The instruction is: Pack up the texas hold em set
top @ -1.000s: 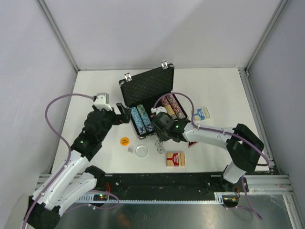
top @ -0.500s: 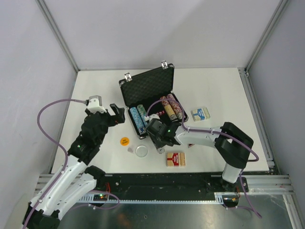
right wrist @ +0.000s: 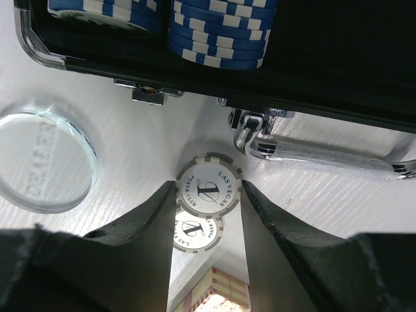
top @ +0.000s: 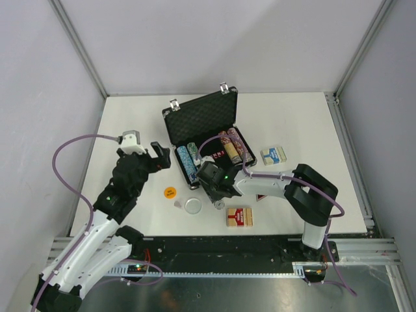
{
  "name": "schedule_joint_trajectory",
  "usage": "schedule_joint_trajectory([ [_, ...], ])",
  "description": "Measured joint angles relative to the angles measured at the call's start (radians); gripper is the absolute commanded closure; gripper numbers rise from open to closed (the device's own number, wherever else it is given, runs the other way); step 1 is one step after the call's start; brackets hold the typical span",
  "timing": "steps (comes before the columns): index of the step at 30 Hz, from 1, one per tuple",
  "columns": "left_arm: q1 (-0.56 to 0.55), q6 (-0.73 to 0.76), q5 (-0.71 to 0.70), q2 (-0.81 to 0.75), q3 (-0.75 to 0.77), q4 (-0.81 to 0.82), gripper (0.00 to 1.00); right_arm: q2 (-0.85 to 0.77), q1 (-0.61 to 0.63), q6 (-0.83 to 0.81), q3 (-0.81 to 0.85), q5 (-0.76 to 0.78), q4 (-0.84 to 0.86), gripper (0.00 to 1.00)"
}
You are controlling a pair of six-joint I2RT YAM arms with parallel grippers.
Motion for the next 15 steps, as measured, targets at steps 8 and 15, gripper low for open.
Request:
schedule_joint_trajectory([
  [8, 0.0, 0.001, -0.017, -0.012, -0.009, -0.001, 0.0, 0.004, -0.001, -0.006, 0.0, 0.007, 0.0, 0.37],
  [15, 0.0, 0.003, -0.021, -0.012, -0.009, -0.001, 0.0, 0.004, -0.001, -0.019, 0.004, 0.02, -0.001, 0.32],
])
